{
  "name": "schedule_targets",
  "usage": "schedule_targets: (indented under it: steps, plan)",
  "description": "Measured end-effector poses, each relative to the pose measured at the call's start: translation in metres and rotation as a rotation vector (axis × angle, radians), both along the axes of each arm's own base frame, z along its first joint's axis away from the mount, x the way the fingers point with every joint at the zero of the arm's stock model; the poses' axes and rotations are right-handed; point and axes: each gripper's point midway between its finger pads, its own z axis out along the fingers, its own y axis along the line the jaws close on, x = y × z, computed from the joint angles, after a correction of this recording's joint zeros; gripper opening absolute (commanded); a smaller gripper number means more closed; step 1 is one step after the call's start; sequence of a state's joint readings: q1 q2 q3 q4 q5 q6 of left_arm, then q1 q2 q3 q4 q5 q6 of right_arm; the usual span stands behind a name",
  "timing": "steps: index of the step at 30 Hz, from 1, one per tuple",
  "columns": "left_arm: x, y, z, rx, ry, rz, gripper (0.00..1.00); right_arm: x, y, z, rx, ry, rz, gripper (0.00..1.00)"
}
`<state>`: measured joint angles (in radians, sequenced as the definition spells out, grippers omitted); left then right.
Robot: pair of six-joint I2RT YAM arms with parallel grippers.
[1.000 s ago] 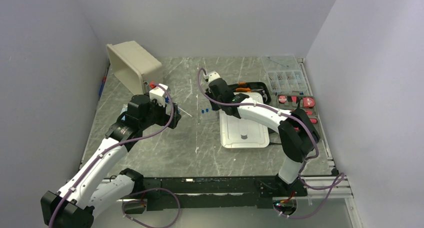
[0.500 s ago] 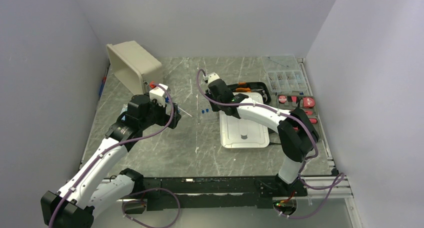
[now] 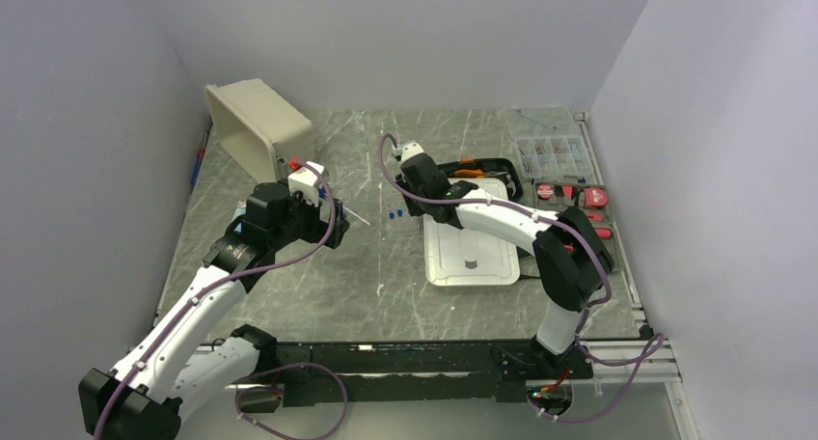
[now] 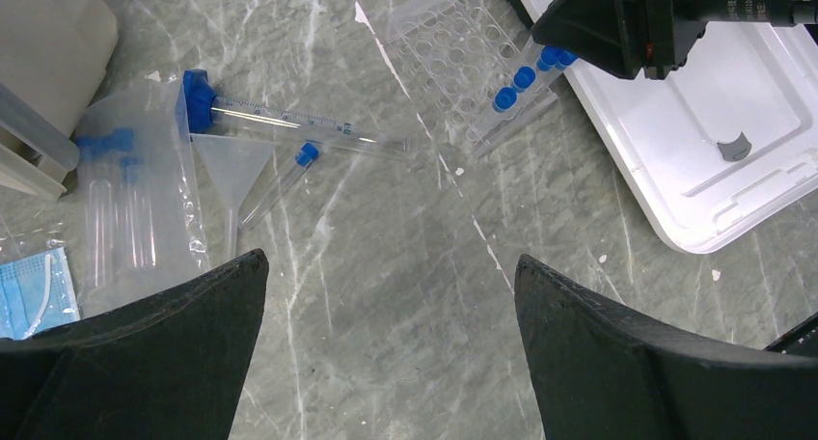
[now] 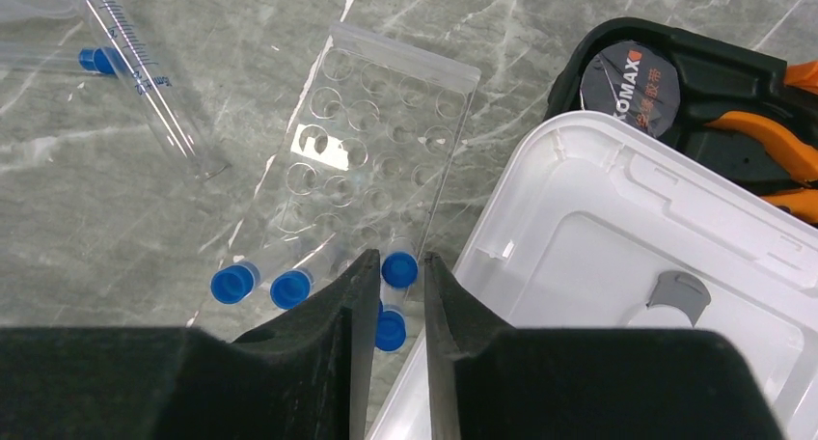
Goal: Organize the chemistry lab equipment
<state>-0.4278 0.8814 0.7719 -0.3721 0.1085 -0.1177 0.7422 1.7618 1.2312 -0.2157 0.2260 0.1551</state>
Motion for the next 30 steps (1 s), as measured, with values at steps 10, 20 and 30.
schedule_targets:
  steps: [10,20,30]
  plan:
    - [0.0,0.0,-0.001,0.001,0.003,0.0,0.99,0.0,0.0,0.0,0.004,0.003,-0.003,0.37]
    - [0.005,0.003,-0.015,0.025,0.049,0.012,0.99,-0.002,-0.001,0.012,0.018,-0.011,-0.005,0.5]
    - [0.028,0.014,-0.064,0.181,0.185,0.036,0.71,-0.018,-0.035,0.106,0.193,-0.187,-0.032,0.54]
